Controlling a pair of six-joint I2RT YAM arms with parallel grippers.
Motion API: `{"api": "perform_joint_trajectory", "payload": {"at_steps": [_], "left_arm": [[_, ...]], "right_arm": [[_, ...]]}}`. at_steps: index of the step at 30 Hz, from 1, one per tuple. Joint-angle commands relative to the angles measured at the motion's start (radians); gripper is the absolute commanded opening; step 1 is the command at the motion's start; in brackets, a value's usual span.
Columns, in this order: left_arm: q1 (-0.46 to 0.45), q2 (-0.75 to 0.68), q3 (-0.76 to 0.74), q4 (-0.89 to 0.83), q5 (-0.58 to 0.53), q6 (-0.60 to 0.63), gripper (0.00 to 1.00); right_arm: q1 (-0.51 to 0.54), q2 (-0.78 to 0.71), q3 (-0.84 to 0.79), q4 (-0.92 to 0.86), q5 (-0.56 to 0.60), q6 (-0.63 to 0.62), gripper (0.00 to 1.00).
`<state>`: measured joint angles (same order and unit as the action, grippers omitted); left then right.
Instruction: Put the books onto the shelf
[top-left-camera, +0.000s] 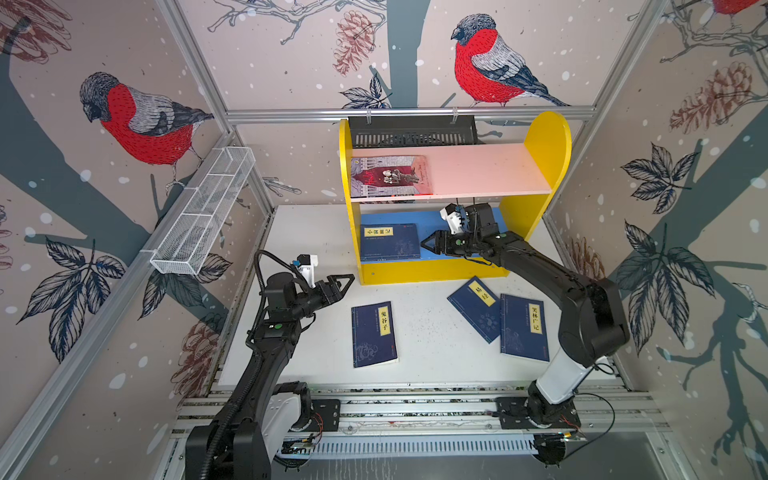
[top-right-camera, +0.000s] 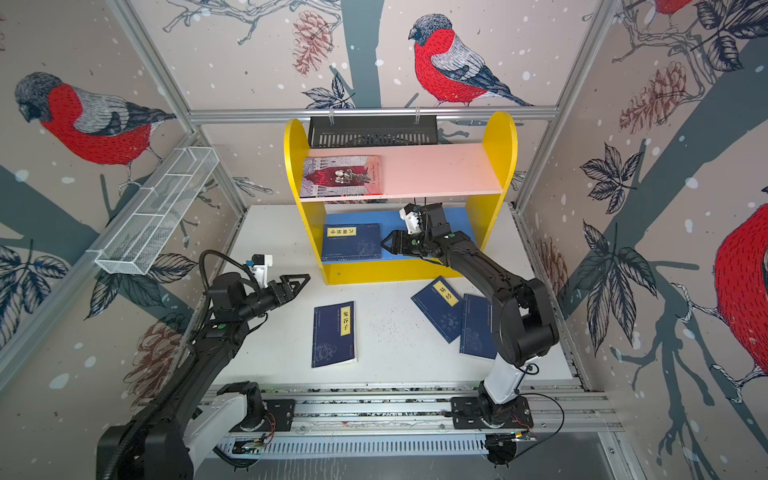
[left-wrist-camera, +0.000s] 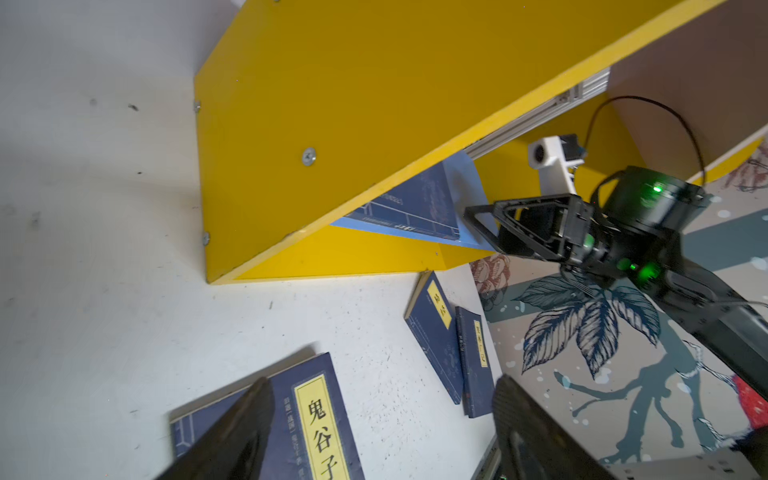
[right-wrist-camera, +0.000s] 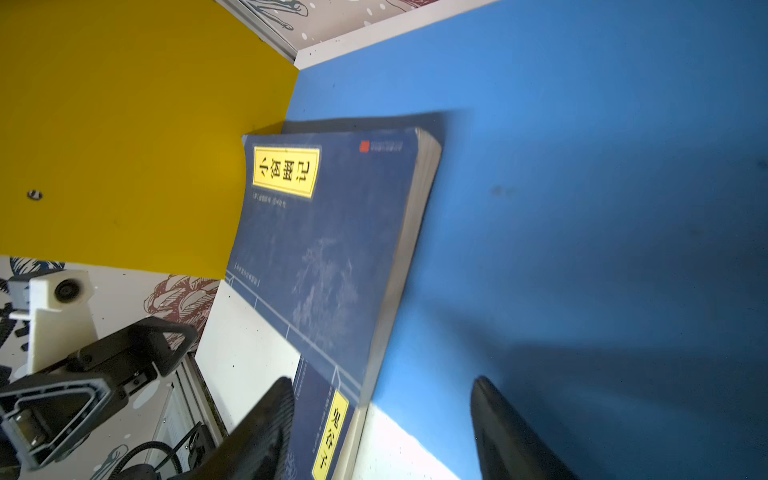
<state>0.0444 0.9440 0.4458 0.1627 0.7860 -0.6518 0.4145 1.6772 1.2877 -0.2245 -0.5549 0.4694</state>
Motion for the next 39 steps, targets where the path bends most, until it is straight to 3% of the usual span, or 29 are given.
{"api": "perform_joint_trajectory", "payload": {"at_steps": [1, 6, 10, 16, 22, 29, 39], "left_arm": [[0.002, 0.017, 0.01, -0.073, -0.075, 0.048, 0.83], [0.002, 0.066, 0.008, -0.143, -0.163, 0.07, 0.83], [0.002, 0.125, 0.008, -0.177, -0.183, 0.074, 0.83], [0.002, 0.218, -0.022, -0.197, -0.167, 0.084, 0.82], [-0.004, 0.239, -0.064, -0.166, -0.145, 0.058, 0.82], [-0.062, 0.277, -0.092, -0.132, -0.11, 0.041, 0.82], [-0.112, 0.311, -0.114, -0.086, -0.091, 0.018, 0.83]], "right_arm": [[0.012, -0.104, -0.098, 0.044, 0.033, 0.016, 0.69], [0.059, -0.296, -0.282, 0.044, 0.092, 0.046, 0.69], [0.154, -0.447, -0.41, 0.057, 0.132, 0.116, 0.73], [0.34, -0.493, -0.549, 0.133, 0.183, 0.265, 0.74], [0.449, -0.38, -0.602, 0.308, 0.194, 0.377, 0.74], [0.48, -0.165, -0.51, 0.295, 0.209, 0.373, 0.71], [0.492, 0.03, -0.427, 0.284, 0.183, 0.35, 0.6]]}}
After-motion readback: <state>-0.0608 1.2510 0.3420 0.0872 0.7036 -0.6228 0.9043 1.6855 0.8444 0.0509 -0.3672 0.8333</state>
